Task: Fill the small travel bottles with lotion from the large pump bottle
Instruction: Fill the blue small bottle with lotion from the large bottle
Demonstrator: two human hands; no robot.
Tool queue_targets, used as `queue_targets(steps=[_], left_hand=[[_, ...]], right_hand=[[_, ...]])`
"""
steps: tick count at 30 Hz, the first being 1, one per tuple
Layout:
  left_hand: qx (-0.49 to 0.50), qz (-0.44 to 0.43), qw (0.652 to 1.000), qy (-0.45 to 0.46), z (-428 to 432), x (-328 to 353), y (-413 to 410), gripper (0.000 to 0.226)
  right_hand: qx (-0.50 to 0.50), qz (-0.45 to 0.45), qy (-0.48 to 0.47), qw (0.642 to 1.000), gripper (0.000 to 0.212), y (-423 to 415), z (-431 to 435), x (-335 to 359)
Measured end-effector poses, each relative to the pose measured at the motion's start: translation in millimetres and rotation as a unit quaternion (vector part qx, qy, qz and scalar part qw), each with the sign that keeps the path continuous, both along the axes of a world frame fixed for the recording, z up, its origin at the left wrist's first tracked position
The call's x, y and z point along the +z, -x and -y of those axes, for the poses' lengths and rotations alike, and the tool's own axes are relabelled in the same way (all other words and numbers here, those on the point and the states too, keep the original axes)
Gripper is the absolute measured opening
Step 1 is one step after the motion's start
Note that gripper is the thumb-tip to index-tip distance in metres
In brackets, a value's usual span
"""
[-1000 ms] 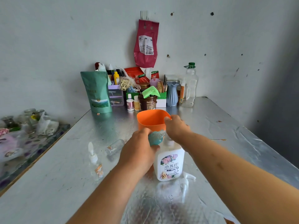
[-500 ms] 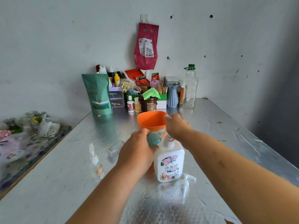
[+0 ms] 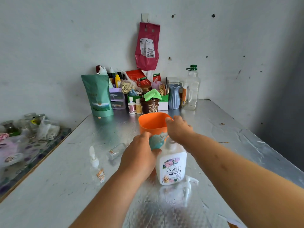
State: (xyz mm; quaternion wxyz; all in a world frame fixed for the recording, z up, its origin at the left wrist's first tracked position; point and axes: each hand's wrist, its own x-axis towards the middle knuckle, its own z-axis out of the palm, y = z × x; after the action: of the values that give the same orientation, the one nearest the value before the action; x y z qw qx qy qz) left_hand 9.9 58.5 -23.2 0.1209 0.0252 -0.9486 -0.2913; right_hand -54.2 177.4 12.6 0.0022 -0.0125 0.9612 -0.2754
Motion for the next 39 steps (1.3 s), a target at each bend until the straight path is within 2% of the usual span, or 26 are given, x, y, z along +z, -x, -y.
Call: queue_targets(steps=[12,16,22,24,27,29,39], left_hand=[[0.0,-0.008,1.0,-0.001,1,1,2,0.041],[-0.003,-0.008,1.0,-0.011,-1,-2,4,0.039],[0.003,0.003,1.0,-0.006,-2,-4,3,0.037],[0.002,0.0,1.0,-0.005,-2,-3,2,0.038],[0.002,-0.008,1.0,-0.005,0,1,0,0.04],[0.005,-0.013,1.0,-0.003,0,3,0,0.04],[-0.007,-0.019,0.999,-0.031,-1,-2,4,0.037]], right_hand=[[-0.035,0.027,0.077,0.996,0.049,12,1,-4],[-0.003,0.024,0.081,0.996,0.037,17,0,-14],[-0.016,0.024,0.12,0.992,0.037,16,3,-21],[-0.033,0.025,0.162,0.986,0.048,17,6,-19],[-0.069,0.045,0.241,0.967,0.075,22,8,-14],[-0.059,0.053,0.255,0.964,0.08,21,7,-7],[-0.063,0.045,0.26,0.963,0.048,31,1,-19]])
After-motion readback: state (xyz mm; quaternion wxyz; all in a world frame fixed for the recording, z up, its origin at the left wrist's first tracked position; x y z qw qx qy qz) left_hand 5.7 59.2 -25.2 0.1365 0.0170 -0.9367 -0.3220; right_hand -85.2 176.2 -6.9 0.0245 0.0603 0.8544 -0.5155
